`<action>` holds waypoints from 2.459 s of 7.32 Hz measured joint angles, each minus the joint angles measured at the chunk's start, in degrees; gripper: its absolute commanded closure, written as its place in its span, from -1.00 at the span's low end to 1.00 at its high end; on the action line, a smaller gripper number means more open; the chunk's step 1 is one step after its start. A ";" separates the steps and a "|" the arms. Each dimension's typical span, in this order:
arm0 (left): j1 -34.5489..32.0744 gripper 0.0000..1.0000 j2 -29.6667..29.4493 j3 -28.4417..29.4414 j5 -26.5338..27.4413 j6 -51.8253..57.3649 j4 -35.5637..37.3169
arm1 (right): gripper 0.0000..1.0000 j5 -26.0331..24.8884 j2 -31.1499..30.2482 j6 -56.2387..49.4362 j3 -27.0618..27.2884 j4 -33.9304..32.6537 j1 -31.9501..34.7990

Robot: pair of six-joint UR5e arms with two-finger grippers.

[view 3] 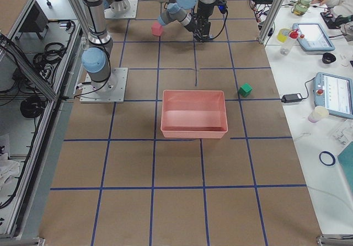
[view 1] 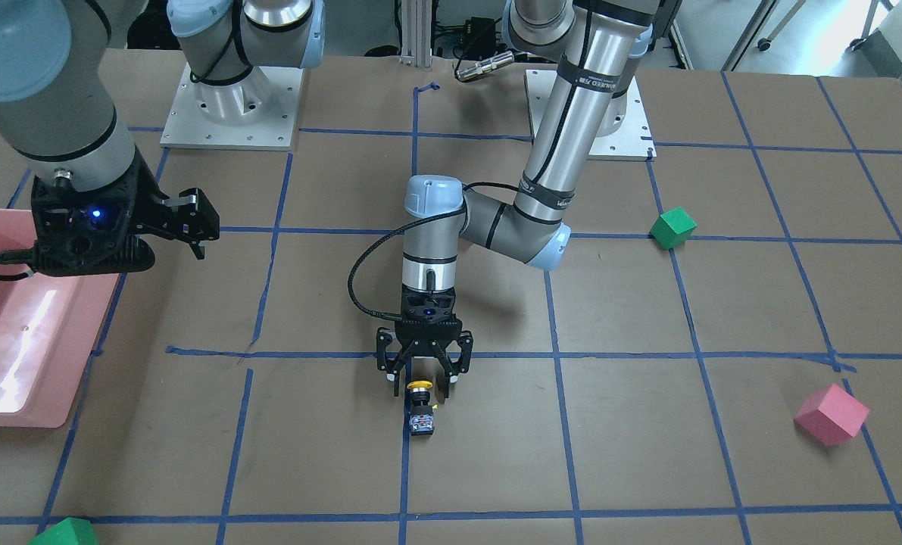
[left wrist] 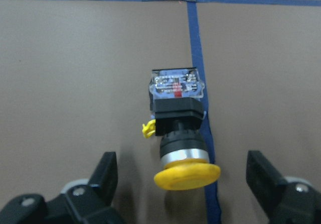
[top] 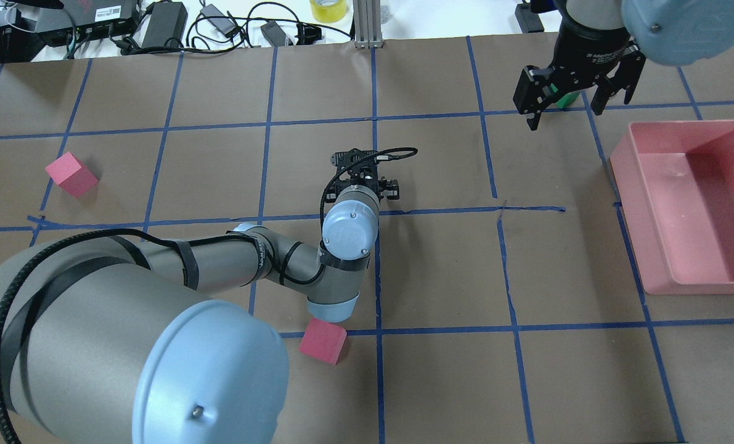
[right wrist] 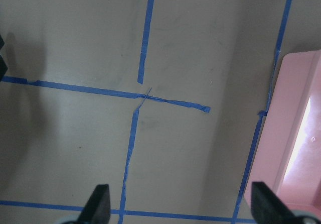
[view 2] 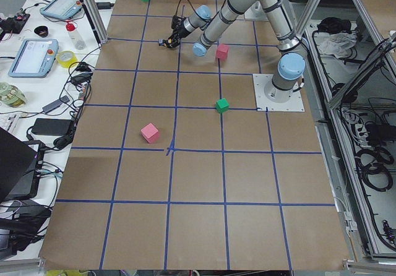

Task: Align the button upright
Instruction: 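Close the left gripper on the button's yellow cap end, then lift and rotate the button with the left gripper, cap facing up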

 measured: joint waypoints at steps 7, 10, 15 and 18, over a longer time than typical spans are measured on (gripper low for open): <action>-0.20 1.00 9.09 4.18 -1.65 3.24 -18.55 | -1.00 -0.39 -0.05 0.10 1.26 -0.93 -0.23; 1.36 1.00 15.28 12.49 -9.00 -0.44 -47.26 | -1.00 -0.40 -0.06 0.09 1.32 -0.99 -0.38; 5.29 1.00 15.30 23.56 -23.50 -11.60 -81.47 | -1.00 -0.40 -0.03 0.03 1.32 -0.91 -0.94; 10.51 1.00 12.56 24.31 -36.05 -20.14 -86.52 | -1.00 -0.40 0.00 0.04 1.34 -0.87 -1.08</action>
